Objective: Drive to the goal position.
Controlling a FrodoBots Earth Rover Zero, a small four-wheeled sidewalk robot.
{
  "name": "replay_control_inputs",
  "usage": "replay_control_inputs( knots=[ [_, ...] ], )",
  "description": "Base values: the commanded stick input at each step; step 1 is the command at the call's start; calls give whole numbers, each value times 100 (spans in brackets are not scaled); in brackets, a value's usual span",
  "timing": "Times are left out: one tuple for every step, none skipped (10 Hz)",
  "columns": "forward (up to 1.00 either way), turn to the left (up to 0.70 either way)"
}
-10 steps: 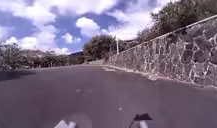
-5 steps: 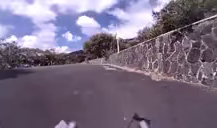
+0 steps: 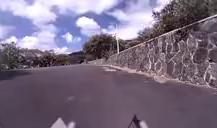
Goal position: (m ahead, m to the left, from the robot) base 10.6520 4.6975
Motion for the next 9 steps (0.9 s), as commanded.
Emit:
replay_control_inputs(
  knots=[
    [50, 0],
    [50, 0],
    [50, 0],
    [50, 0],
    [50, 0],
    [50, 0],
    [50, 0],
    [50, 0],
    [50, 0]
  ],
)
